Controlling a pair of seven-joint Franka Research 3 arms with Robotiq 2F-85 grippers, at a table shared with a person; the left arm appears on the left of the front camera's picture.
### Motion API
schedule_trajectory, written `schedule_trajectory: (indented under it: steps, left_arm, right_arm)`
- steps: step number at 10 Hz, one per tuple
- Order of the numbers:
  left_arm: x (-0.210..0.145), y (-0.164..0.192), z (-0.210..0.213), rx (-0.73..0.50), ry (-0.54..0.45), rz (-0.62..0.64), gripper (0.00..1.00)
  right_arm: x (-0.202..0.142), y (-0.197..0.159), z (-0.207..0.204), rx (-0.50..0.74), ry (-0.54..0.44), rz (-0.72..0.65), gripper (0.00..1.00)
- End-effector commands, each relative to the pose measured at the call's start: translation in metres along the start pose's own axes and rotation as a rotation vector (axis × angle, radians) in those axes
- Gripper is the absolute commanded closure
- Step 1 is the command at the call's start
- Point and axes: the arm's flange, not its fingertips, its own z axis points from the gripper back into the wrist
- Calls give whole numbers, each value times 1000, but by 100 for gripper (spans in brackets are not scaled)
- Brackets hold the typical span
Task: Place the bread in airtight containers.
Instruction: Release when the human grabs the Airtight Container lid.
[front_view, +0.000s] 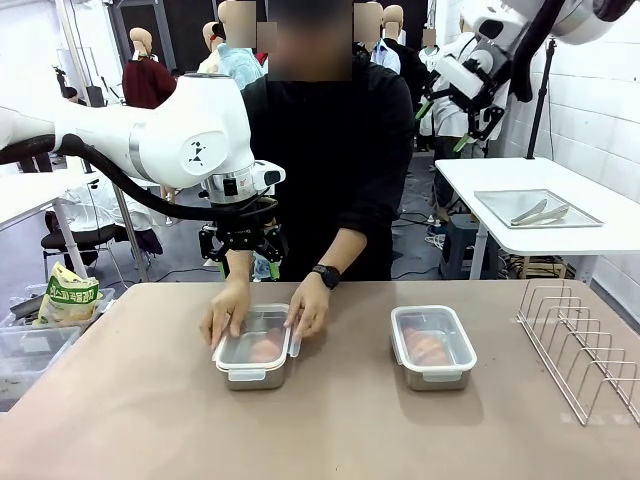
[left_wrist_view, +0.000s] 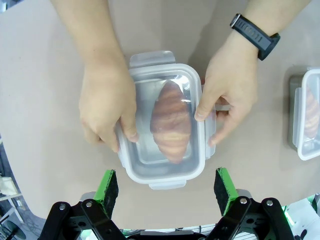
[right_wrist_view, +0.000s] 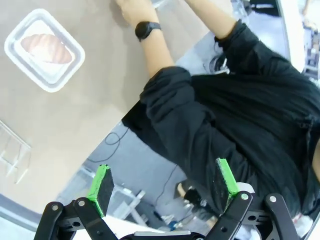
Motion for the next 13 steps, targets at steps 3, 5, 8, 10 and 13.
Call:
schedule_trajectory:
  steps: [3,5,8,10,13]
  left_arm:
    - [0,0,1,-1,-5,-1,0]
    - [0,0,1,-1,-5,-1,0]
    - [0,0,1,-1,-5,-1,0]
    - [0,0,1,-1,-5,-1,0]
    - [0,0,1,-1,-5,-1,0]
  right_arm:
    - [26,28,17,50,-3,-120,0]
    - [31,31,20,69,-94,-106,0]
    - [32,36,19,85,-162,-119,0]
    - [32,35,18,100,-185,-111,0]
    - [33,33,16,107,-243,-101,0]
